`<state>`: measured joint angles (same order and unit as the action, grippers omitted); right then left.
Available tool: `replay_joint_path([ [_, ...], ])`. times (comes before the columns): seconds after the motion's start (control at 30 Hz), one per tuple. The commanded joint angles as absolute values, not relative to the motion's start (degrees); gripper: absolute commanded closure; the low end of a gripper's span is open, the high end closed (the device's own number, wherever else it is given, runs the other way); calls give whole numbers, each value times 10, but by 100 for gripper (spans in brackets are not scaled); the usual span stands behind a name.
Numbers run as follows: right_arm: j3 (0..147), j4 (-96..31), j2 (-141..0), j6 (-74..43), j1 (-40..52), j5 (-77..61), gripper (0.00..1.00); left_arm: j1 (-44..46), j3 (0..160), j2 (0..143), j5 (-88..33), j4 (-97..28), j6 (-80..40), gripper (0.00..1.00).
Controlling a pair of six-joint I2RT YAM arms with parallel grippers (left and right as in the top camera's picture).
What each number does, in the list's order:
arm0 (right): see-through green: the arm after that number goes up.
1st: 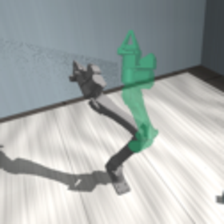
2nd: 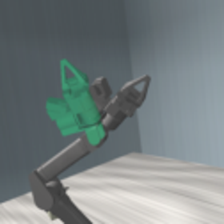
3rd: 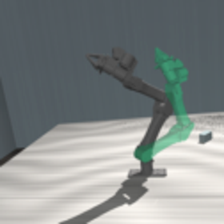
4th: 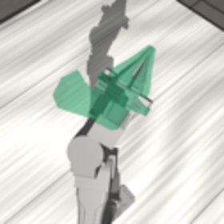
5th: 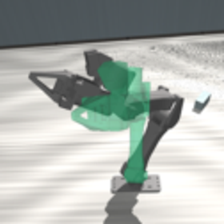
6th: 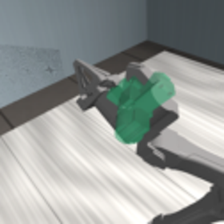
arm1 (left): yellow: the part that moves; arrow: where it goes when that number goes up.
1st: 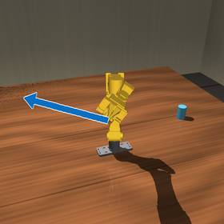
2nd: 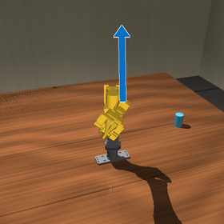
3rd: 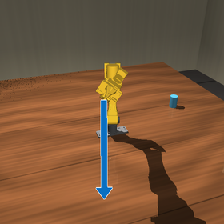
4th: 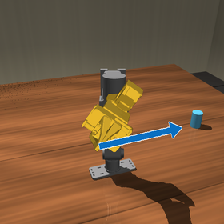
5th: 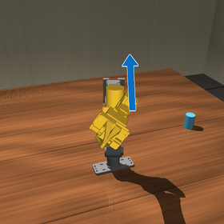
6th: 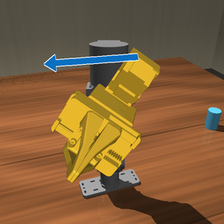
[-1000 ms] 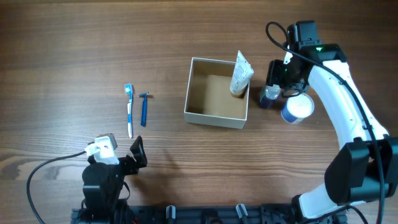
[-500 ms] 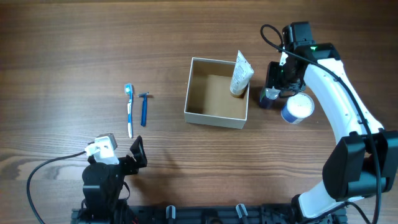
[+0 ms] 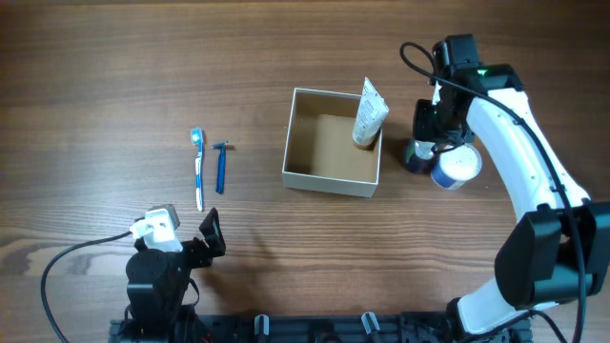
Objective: Pack container
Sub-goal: 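Place the soap bottle in the box beside the tube, release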
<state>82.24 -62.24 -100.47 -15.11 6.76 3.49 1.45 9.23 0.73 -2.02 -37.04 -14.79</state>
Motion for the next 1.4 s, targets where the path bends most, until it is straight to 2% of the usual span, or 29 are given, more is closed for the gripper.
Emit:
replay_joint_path([
  [0.0, 869, -648, -919, -150, 74, 61, 71, 18, 90, 2, -19, -368, -155, 0],
  [0.3, 874, -712, -765, -161, 150, 29, 71, 18, 90, 2, -19, -368, -155, 0],
  [0.47, 874, -703, -741, -168, 221, -25, 71, 18, 90, 2, -19, -369, -155, 0],
  [0.63, 874, -672, -765, -157, 277, -25, 71, 18, 90, 2, -19, -369, -155, 0],
  [0.93, 874, -552, -838, -8, 292, -25, 70, 18, 90, 2, -19, -369, -155, 0],
  [1.1, 873, -553, -888, 46, 292, -24, 70, 18, 90, 2, -19, -369, -155, 0],
  [1.37, 867, -557, -947, 63, 292, 11, 70, 18, 90, 2, -19, -369, -155, 0],
])
